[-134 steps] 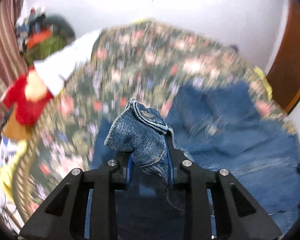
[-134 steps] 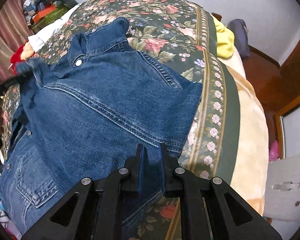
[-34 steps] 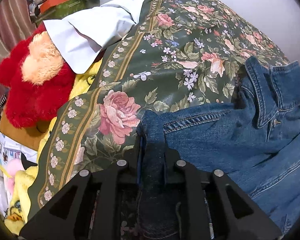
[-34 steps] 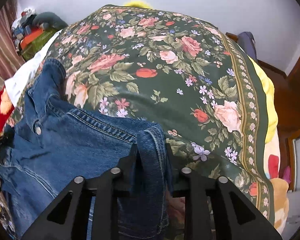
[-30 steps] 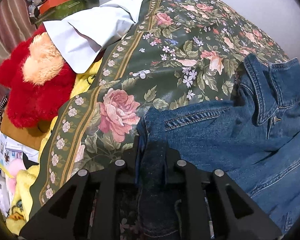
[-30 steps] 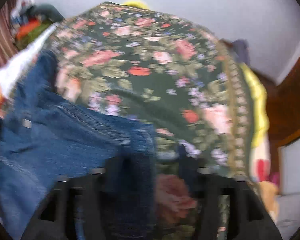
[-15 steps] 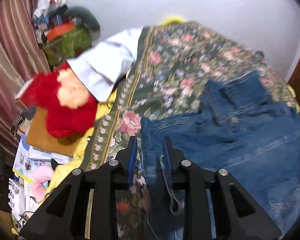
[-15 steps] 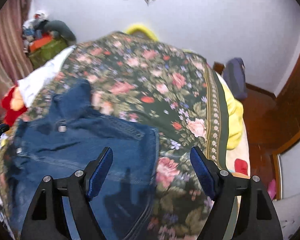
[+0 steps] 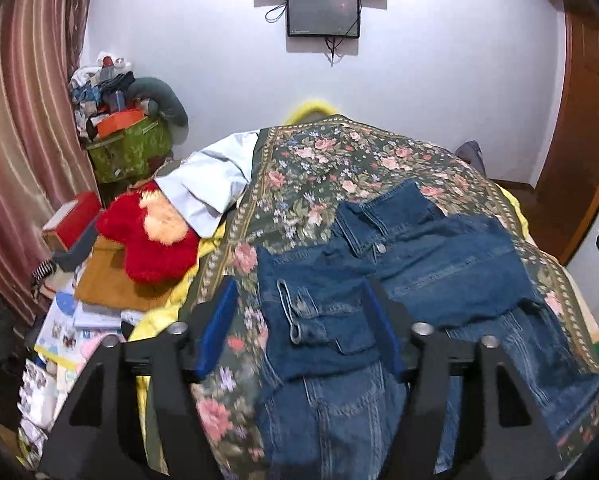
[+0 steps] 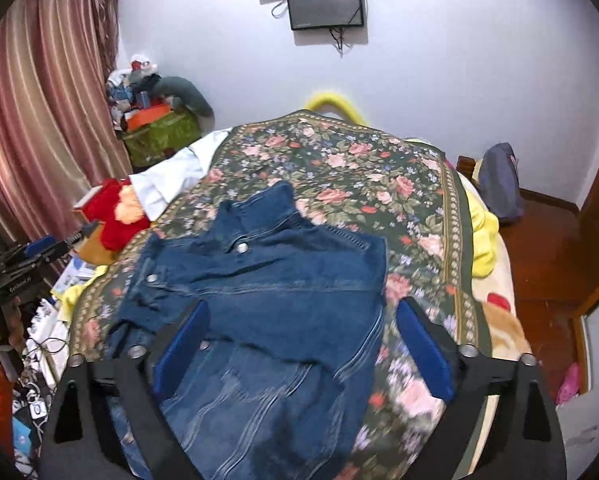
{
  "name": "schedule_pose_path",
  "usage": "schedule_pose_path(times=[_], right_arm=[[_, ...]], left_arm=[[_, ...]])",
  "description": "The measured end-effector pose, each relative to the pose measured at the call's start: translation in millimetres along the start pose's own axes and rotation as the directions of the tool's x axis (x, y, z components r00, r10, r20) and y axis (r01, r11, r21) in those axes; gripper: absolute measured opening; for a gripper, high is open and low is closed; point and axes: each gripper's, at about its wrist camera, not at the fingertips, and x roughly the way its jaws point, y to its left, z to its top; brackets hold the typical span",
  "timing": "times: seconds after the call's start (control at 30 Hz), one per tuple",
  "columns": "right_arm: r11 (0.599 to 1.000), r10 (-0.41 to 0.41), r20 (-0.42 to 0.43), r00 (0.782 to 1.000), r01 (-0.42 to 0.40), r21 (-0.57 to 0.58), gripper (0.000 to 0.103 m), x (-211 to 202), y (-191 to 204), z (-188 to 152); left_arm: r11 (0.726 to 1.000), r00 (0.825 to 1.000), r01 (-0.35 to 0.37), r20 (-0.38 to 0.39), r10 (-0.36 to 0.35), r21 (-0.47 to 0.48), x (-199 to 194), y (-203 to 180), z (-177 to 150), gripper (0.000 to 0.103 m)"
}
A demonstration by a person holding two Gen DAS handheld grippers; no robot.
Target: Fold large clothes
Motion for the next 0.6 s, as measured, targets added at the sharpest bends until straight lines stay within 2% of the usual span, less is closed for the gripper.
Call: schedule_pose_path(times=[0.13,0.27,0.37,0.47,0.6], right_arm=[[1.0,0.011,-0.04,0.999,-0.01,0.015,0.1,-10,7,-27],[0.999,0.025,-0.11,0.994,-0.02,0.046,0.1,-7,5,-60],[0.997,0.03,-0.184,0.983,-0.016,0.073,0.1,2,-1,-87],[0.993,0.042,-0.252,0.967,-0.011,0.121,0.1,11,-8,-113],[0.97,0.131,-0.325,0.937,-0.054,0.236,0.1,20,-15,-145]], left_arm=[[0.999,0.998,0.019,-0.055,-0.022,-0.039,-8,4,-30,0.086],[0.999,0.989,0.019,-0.145,-0.026,-0.05,-1,13,-72,0.087],[0.996,0.973,0.002,-0.231,-0.022,-0.086,8,26,-106,0.087],[0.989,0.948,-0.002,-0.316,-0.046,-0.149,19,41,-140,0.087],[0.974,0.904,-0.015,-0.419,-0.083,-0.225,34,54,-184,0.087]])
